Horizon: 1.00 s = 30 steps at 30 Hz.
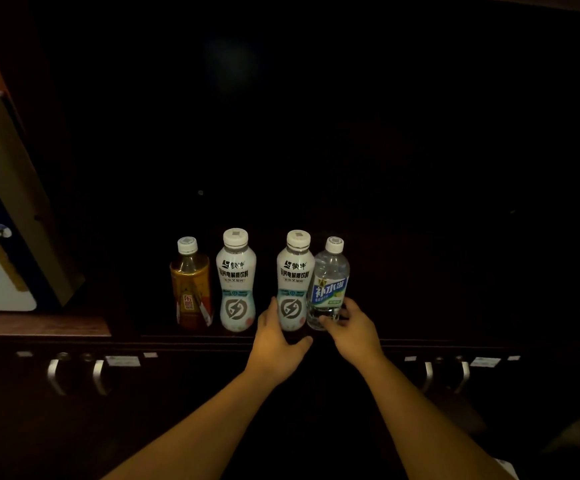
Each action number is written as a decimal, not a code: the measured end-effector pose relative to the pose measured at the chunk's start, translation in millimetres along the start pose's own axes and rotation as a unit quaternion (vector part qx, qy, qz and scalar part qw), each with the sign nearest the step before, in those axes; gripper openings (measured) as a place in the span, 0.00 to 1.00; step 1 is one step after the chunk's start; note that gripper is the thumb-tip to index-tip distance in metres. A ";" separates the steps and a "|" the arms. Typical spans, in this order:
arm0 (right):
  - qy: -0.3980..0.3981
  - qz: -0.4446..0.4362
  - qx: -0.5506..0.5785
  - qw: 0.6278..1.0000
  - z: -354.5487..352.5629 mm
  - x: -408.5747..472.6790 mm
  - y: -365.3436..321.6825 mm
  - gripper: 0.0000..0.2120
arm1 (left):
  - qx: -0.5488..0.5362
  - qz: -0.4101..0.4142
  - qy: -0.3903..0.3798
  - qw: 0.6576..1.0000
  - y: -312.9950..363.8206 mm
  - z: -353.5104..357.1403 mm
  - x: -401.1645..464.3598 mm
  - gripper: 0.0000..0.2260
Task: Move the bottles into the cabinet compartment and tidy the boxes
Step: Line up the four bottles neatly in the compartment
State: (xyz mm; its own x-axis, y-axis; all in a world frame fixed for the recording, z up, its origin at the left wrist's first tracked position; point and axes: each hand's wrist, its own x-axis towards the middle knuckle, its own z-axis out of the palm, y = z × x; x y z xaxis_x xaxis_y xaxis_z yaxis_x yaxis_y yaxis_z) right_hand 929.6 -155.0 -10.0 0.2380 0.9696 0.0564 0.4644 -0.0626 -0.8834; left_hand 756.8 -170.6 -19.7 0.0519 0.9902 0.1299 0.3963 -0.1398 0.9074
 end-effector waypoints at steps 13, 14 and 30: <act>0.080 -0.012 0.062 0.995 18.4 -25.1 3.3 0.32 | 0.016 -0.042 -0.001 0.999 -15.7 -35.8 -4.3 0.43; 0.100 -0.020 0.065 0.993 22.5 -31.1 3.0 0.30 | 0.015 -0.043 0.008 0.999 -19.3 -41.8 -7.3 0.41; -0.049 -0.081 -0.053 0.994 116.1 -54.4 -58.1 0.33 | 0.185 0.046 0.201 0.961 -50.4 -138.7 -25.8 0.40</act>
State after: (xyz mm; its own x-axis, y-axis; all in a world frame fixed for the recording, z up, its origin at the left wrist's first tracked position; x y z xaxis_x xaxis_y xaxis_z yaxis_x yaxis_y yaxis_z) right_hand 790.6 -176.7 -15.8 0.0711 0.9870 0.1441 0.5778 0.0770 -0.8125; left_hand 608.4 -189.8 -13.4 -0.2263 0.8821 0.4132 0.7095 -0.1414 0.6904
